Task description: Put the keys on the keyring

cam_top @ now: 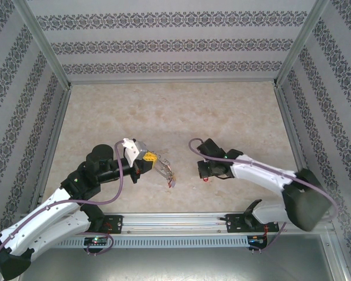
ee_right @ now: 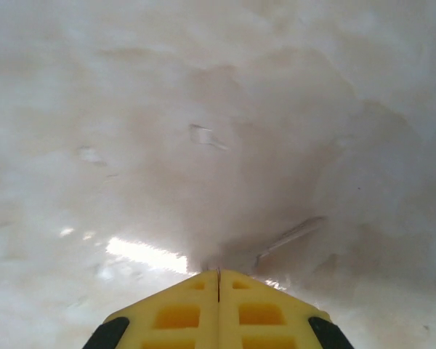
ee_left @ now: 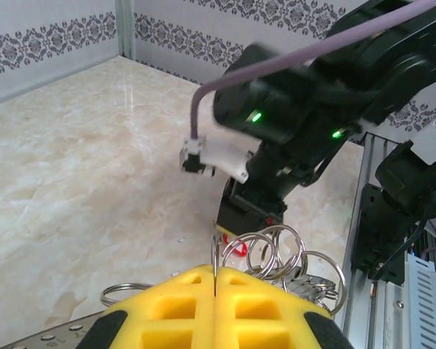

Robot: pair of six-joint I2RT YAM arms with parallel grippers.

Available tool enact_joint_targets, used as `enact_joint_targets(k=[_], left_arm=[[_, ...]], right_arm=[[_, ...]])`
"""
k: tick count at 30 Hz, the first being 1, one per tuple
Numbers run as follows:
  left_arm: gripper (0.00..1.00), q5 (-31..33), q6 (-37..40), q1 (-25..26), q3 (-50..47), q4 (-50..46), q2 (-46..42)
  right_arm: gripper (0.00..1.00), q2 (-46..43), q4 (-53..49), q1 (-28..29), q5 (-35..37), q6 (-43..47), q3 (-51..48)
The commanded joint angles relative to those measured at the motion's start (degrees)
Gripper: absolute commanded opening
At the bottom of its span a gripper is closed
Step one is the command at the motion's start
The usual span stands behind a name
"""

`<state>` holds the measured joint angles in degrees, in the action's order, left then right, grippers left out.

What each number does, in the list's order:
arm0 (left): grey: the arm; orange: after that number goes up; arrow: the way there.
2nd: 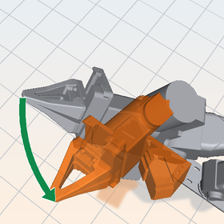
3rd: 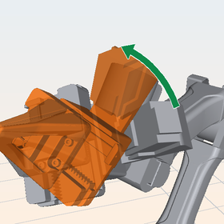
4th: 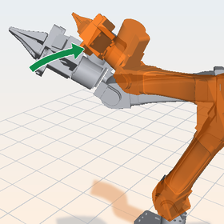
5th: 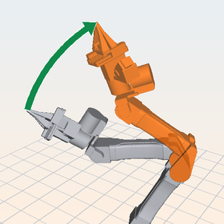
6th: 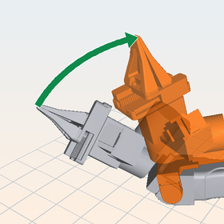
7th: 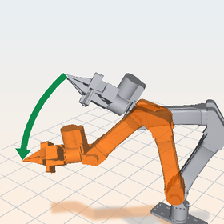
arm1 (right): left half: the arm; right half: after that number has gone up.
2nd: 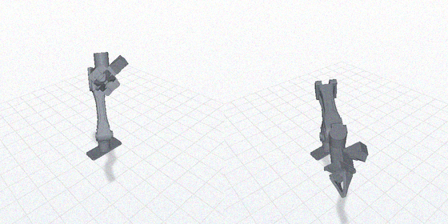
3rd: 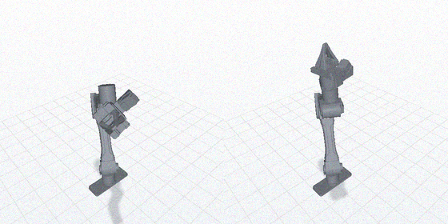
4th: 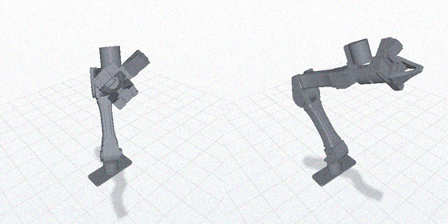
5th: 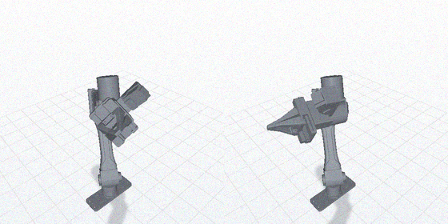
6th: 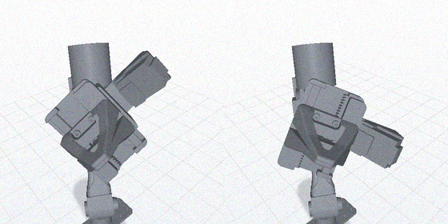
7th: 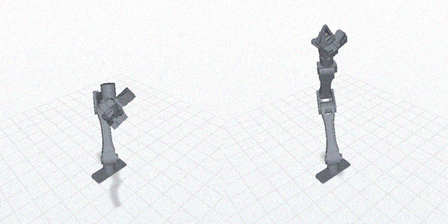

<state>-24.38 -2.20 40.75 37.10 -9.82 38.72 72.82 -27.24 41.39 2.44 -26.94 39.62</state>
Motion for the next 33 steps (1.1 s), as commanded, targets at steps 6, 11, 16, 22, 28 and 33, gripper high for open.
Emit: enact_joint_targets(k=[6,11,16,22,28,33], left_arm=[[0.00,-8.4,0.9,-0.2,4.3,-0.6,0.8],[0.00,-14.0,2.1,0.3,5.0,1.2,1.4],[0.00,-20.6,5.3,0.6,8.0,-1.5,2.5],[0.00,-23.6,12.5,0.6,14.4,-12.4,5.8],[0.00,-23.2,15.1,0.6,16.7,-14.8,10.0],[0.00,-22.8,15.6,0.8,16.5,-12.7,12.3]], right_arm=[[0.00,-25.9,9.8,5.1,-6.9,20.2,-3.0],[0.00,-34.6,15.3,5.2,-17.9,25.8,-3.2],[0.00,-33.2,17.0,5.2,-31.0,31.1,0.4],[0.00,-32.2,20.4,5.2,-41.5,33.7,2.0],[0.00,-34.1,23.6,5.2,-43.3,32.8,1.1],[0.00,-34.6,23.9,6.7,-39.4,32.4,0.1]])
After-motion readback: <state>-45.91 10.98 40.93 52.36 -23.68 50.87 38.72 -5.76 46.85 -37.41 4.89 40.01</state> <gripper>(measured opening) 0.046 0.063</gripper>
